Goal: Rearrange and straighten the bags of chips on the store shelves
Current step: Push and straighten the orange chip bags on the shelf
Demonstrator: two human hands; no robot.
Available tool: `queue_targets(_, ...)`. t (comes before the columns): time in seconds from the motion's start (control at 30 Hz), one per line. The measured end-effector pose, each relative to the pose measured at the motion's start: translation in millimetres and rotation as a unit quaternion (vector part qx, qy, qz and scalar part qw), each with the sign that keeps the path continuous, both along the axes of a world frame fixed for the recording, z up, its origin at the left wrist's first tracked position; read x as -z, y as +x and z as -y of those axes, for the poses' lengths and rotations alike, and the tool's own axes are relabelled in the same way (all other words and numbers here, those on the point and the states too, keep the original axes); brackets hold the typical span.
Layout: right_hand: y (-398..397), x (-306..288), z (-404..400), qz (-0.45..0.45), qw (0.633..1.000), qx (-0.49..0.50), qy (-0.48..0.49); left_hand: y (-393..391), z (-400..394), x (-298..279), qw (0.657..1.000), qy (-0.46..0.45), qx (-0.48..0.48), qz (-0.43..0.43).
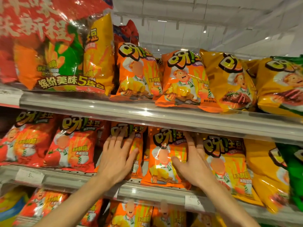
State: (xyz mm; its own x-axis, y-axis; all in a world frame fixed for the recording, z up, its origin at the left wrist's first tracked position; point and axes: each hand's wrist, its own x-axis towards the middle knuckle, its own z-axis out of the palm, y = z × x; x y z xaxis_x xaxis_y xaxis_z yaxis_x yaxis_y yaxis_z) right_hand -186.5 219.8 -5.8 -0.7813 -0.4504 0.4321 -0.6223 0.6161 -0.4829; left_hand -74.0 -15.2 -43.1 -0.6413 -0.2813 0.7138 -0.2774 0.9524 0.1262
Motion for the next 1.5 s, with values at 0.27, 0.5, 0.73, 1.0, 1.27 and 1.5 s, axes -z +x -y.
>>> queue_targets(0.27,29,19,47,-0.201,0.965,0.039,0.162,-2,10,6,0.997,-0.018,0.029,0.064)
queue_targets(0.5,30,25,65,-0.195,0.96,0.069,0.19,-4,17,9,0.996,-0.037,0.033,0.071)
queue_targets(0.73,31,24,68,-0.195,0.959,0.073,0.195,0,16,7,0.995,-0.039,0.036,0.086)
queue_targets(1.0,35,12,55,-0.108,0.99,0.015,0.085,4,14,2,0.995,-0.015,0.067,0.072)
queue_targets(1.27,29,-10,-15,-0.132,0.985,0.091,-0.057,4,-21,-2,0.959,0.148,0.226,-0.089)
queue_targets(1.5,1,-15,-106,-0.228,0.947,0.223,0.023,-16,-101,-23,0.903,0.243,0.353,-0.041)
